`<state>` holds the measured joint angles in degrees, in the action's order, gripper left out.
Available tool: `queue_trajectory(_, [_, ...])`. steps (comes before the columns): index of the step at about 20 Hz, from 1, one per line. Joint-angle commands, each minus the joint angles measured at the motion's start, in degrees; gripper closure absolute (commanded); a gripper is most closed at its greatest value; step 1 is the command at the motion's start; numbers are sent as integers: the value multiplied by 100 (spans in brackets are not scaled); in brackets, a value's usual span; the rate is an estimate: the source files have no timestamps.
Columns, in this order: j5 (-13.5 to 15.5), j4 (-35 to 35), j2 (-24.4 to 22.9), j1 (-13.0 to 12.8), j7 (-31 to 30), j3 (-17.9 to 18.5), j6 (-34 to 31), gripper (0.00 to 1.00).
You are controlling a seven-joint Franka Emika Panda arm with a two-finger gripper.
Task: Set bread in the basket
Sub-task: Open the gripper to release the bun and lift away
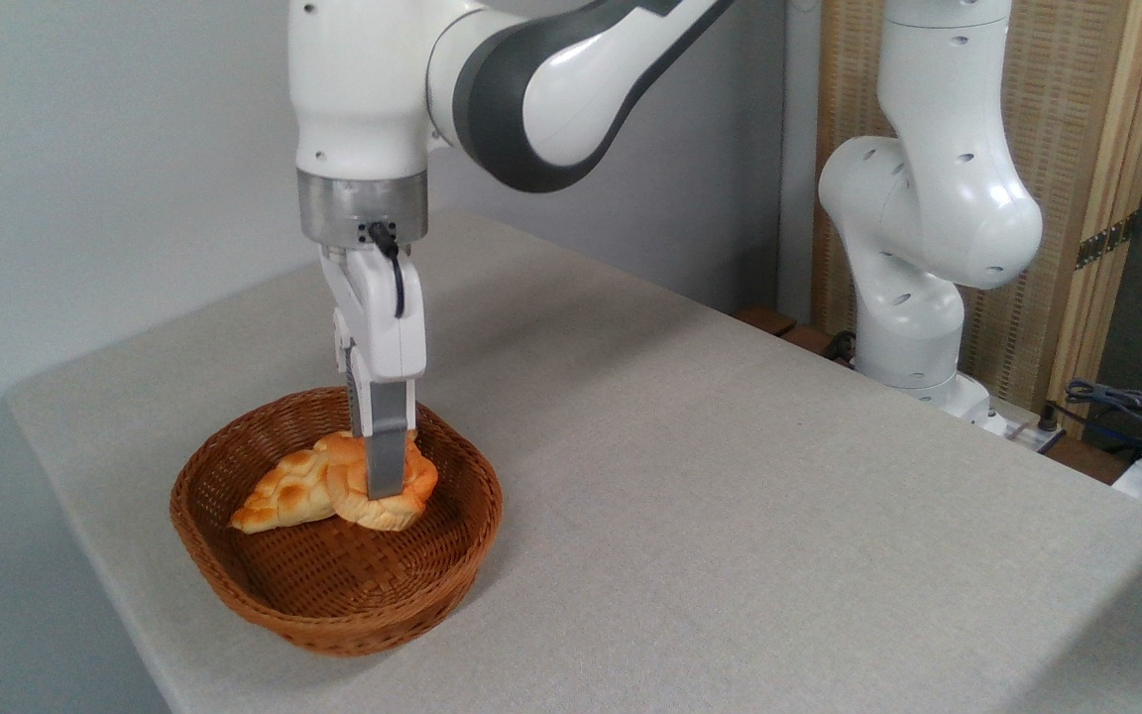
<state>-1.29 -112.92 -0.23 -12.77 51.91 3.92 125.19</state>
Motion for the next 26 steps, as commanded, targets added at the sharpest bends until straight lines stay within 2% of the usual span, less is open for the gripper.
queue_trajectory(1, [59,33,84,-129,126,39,14,0])
queue_trajectory(11, [59,-11,93,-147,118,39,-4,0])
queue_trajectory(14, [138,68,-3,-129,39,30,-117,0])
queue_trajectory(16, [138,269,-135,-41,39,48,-712,0])
queue_trajectory(18, [130,926,-101,143,30,30,-1914,0])
queue_trajectory(20, [129,1420,-74,292,-162,30,-2673,0])
queue_trajectory(22, [121,1667,-74,503,-732,-48,-2991,0])
queue_trajectory(23, [68,1799,-74,617,-1005,-249,-3149,0])
queue_trajectory(25, [33,1958,-65,924,-1095,-601,-3439,0])
queue_trajectory(26, [33,1958,-74,934,-1069,-603,-3432,0])
